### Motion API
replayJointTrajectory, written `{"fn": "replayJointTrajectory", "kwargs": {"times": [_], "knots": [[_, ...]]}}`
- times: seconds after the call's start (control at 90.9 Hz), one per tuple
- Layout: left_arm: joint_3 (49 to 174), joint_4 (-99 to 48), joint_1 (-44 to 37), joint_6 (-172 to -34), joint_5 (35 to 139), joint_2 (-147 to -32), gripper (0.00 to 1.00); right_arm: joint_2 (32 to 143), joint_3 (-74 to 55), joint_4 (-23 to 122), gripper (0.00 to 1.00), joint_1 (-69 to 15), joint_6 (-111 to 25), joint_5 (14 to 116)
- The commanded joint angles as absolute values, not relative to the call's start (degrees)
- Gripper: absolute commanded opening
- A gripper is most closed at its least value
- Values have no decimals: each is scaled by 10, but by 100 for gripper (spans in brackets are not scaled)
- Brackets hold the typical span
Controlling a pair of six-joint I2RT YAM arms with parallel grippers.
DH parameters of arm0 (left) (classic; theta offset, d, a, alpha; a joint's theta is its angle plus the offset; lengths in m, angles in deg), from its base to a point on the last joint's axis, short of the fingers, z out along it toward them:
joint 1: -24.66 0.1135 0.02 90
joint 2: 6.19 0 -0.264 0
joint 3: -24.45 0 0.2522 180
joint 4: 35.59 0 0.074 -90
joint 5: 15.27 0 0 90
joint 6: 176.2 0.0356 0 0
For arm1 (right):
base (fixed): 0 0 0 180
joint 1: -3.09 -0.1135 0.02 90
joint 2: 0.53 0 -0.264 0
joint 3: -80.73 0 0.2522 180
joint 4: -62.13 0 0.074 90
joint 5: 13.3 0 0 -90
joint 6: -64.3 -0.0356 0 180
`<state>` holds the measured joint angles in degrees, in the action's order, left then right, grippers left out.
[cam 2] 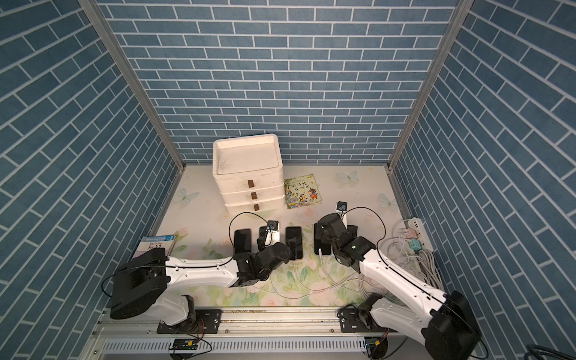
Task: Unplug the charging cable from the phone
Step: Pick up the phone at the center of the board.
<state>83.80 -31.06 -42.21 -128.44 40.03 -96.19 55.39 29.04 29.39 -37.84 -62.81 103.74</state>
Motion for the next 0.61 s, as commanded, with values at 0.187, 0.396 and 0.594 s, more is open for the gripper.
{"fn": "replayJointTrajectory", "kwargs": {"times": [0.187, 0.396, 0.594], "knots": [[959, -196, -375, -1278, 492, -1083, 100, 478, 340, 352, 92, -416, -645, 923], [985, -186, -350, -1282, 540, -1132, 100, 455, 384, 355, 83, -451, -664, 934], [1006, -174, -349, -1282, 555, -1162, 100, 447, 408, 371, 77, -496, -666, 949]]}}
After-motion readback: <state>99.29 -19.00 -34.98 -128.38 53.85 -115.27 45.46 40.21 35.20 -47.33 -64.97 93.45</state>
